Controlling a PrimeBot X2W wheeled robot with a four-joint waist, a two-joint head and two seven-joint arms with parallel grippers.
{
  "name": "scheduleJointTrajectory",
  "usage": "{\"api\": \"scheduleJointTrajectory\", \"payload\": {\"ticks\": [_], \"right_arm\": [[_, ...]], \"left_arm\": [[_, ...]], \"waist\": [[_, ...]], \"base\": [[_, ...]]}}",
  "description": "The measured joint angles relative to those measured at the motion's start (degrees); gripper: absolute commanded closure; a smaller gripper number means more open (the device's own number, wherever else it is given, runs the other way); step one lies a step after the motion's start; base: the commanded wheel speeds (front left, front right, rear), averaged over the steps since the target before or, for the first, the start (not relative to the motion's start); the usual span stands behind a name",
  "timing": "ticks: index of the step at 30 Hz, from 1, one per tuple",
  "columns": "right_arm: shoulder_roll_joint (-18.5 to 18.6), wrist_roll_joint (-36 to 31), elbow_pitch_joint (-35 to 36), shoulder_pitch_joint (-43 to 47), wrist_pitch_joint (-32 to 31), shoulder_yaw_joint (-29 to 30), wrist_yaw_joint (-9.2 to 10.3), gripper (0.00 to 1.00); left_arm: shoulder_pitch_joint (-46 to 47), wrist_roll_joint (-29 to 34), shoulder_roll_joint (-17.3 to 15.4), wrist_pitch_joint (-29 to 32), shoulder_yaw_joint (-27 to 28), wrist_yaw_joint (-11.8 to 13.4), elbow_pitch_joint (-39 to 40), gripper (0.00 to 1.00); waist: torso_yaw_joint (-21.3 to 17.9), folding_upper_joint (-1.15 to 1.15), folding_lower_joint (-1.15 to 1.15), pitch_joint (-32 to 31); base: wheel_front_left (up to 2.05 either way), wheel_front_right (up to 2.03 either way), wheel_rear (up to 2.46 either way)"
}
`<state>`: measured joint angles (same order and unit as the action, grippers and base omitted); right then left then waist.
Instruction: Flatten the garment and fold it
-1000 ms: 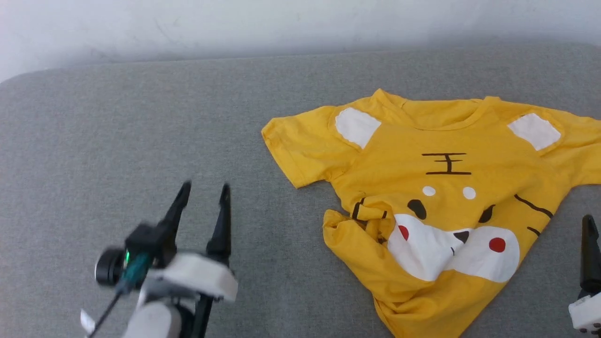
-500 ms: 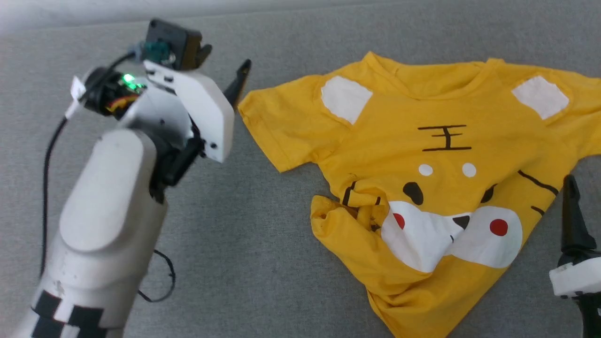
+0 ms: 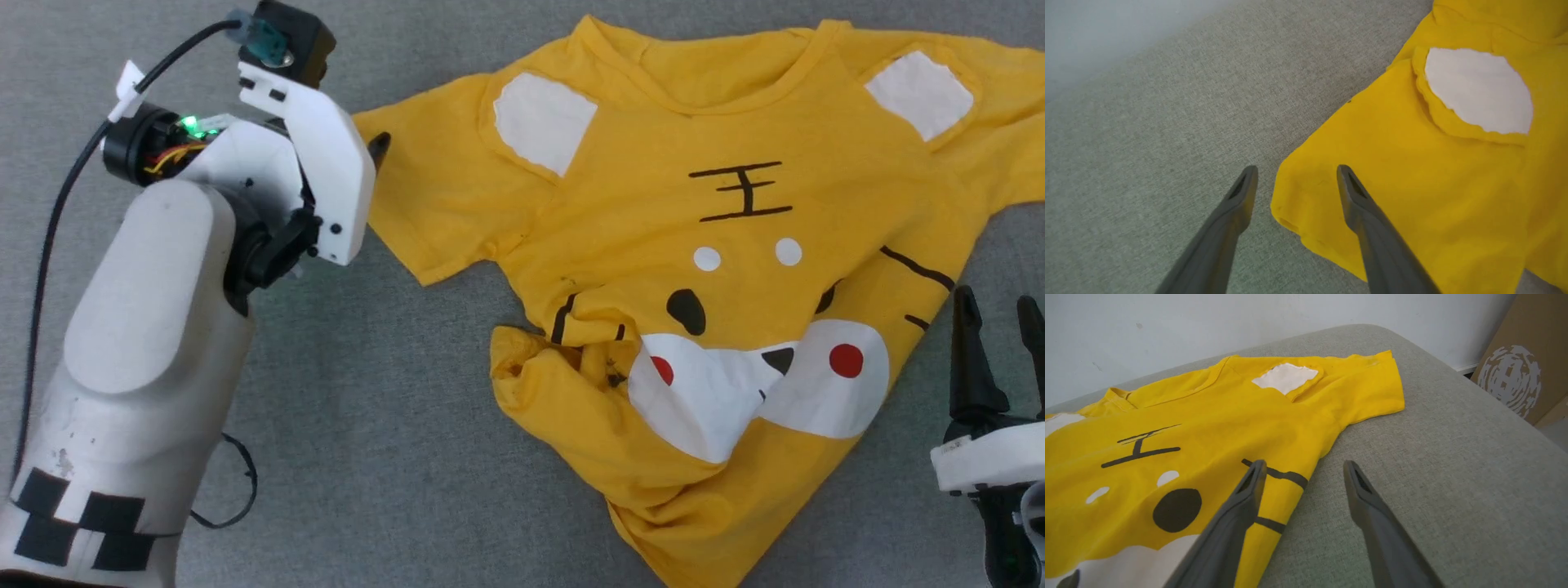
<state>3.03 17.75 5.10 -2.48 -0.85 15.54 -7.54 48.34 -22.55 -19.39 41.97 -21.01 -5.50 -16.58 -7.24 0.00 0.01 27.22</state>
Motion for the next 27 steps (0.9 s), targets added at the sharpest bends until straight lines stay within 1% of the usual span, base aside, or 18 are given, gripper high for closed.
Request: {"api": "scheduleJointTrajectory", "payload": {"ticks": [2,4,9,11,12,13,16,19,24,27], "right_arm": [[-0.01,0.2,-0.35,-0.53,0.15,-0.18,0.0,0.0],[-0.01,0.25,-0.45,-1.36,0.45,-0.35,0.0,0.0],[-0.01,0.25,-0.52,-2.22,0.45,-0.45,0.0,0.0],[-0.01,0.24,-0.53,-2.36,0.45,-0.38,0.0,0.0],[-0.01,0.22,-0.56,-2.47,0.44,-0.35,0.0,0.0],[-0.01,0.22,-0.6,-2.68,0.43,-0.33,0.0,0.0],[-0.01,0.22,-0.66,-3.38,0.43,-0.16,0.0,0.0],[-0.01,0.21,-1.05,-3.49,0.44,-0.11,0.0,0.0],[-0.01,0.22,-2.05,-3.85,0.56,-0.23,0.0,0.0],[-0.01,0.21,-2.53,-3.93,0.66,-0.19,0.0,0.0]], "left_arm": [[0.0,0.51,-0.97,0.77,-0.18,0.12,0.11,0.0],[0.0,0.8,-1.6,1.99,-0.21,0.8,0.11,0.0],[0.92,0.79,-2.27,5.99,0.25,2.72,1.89,0.0],[1.12,0.43,-2.47,8.1,0.21,2.88,2.48,0.0],[1.2,-0.36,-2.47,9.77,0.34,3.04,2.81,0.8],[1.21,-1.55,-2.47,11.21,0.76,3.1,3.23,1.0],[0.86,-3.92,-2.76,15.11,1.58,3.56,4.9,1.0],[-0.37,-4.71,-2.9,15.46,2.2,4.02,6.68,1.0],[-2.77,-5.22,-2.83,11.8,3.46,5.06,7.49,1.0],[-4.28,-6.0,-2.25,8.16,4.53,5.36,7.51,1.0]], "waist": [[-0.5,0.0,0.0,0.97],[-0.9,0.0,0.0,1.88],[-1.5,0.0,-0.02,3.62],[-1.55,0.0,-0.02,4.05],[-1.53,0.0,-0.02,4.17],[-1.47,0.0,-0.01,4.21],[-1.21,0.0,-0.02,4.24],[-0.91,0.0,-0.01,4.02],[-0.57,0.0,-0.01,2.65],[-0.32,0.0,-0.01,1.28]], "base": [[0.0,0.0,0.0],[0.0,0.0,0.0],[0.0,0.0,0.0],[0.0,0.0,0.0],[0.0,0.0,0.0],[0.0,0.0,0.0],[0.0,0.0,0.0],[0.0,0.0,0.0],[0.0,0.0,0.0],[0.0,0.0,0.0]]}}
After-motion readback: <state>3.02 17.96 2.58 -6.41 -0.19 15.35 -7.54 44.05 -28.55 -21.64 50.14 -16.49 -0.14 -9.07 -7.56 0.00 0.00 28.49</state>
